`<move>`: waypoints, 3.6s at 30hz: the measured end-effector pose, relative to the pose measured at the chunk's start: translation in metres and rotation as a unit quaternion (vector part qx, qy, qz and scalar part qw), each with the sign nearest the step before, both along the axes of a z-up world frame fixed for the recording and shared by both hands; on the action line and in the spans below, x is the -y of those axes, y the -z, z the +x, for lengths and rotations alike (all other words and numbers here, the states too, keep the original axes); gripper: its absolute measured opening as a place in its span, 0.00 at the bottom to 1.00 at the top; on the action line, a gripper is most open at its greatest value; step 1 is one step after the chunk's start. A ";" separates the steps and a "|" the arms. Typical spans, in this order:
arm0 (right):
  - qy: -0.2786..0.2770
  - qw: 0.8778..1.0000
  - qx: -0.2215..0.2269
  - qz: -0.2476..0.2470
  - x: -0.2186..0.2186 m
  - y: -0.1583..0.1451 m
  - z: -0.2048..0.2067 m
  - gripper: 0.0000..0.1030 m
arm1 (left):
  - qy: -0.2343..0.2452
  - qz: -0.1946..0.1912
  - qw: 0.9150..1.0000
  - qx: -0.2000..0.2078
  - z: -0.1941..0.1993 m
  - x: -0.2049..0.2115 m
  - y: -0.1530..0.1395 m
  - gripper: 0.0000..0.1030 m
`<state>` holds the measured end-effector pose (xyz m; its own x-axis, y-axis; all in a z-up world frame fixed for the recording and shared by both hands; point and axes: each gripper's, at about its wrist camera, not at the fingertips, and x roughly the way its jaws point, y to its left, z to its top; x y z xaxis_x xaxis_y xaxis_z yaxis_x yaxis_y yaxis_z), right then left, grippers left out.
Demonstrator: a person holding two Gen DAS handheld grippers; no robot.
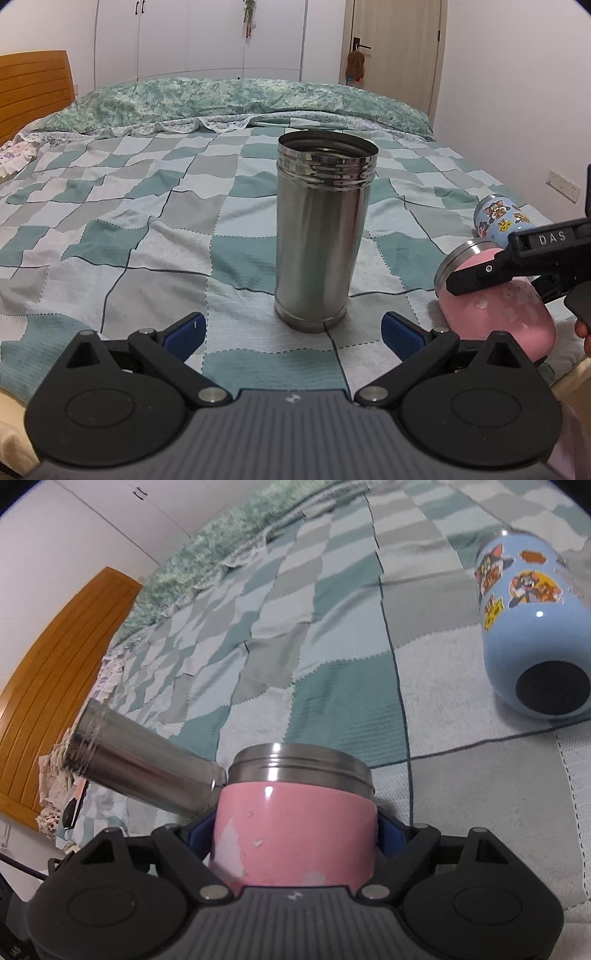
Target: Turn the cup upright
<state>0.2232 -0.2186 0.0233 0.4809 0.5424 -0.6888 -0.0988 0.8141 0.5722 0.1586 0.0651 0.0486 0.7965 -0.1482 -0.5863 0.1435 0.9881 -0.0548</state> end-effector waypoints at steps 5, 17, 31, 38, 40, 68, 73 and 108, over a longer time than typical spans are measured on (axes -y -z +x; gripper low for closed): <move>-0.012 0.997 0.071 -0.018 -0.001 -0.011 -0.023 0.82 | -0.005 0.000 1.000 0.000 0.000 -0.002 -0.001 1.00; -0.024 0.969 0.232 -0.084 -0.005 -0.029 -0.076 0.82 | -0.001 -0.012 1.000 0.009 -0.007 -0.003 -0.002 1.00; -0.035 0.891 0.404 -0.203 -0.054 -0.041 -0.081 0.81 | -0.007 -0.016 1.000 0.019 -0.004 -0.007 -0.003 1.00; -0.018 0.892 0.393 -0.222 -0.066 -0.025 -0.045 0.82 | -0.011 -0.021 1.000 0.018 -0.002 -0.011 -0.001 1.00; -0.021 0.898 0.378 -0.223 -0.068 -0.013 -0.039 0.82 | -0.010 -0.022 1.000 0.020 -0.003 -0.011 -0.001 1.00; 0.044 0.874 0.423 -0.237 -0.001 -0.033 -0.200 1.00 | 0.008 -0.016 0.987 0.162 -0.107 0.041 -0.015 1.00; 0.057 0.864 0.424 -0.265 0.009 -0.016 -0.226 1.00 | -0.014 0.015 0.979 0.205 -0.128 0.056 0.007 1.00; 0.106 0.823 0.477 -0.289 0.011 0.019 -0.260 1.00 | -0.041 0.011 0.960 0.277 -0.156 0.047 0.049 1.00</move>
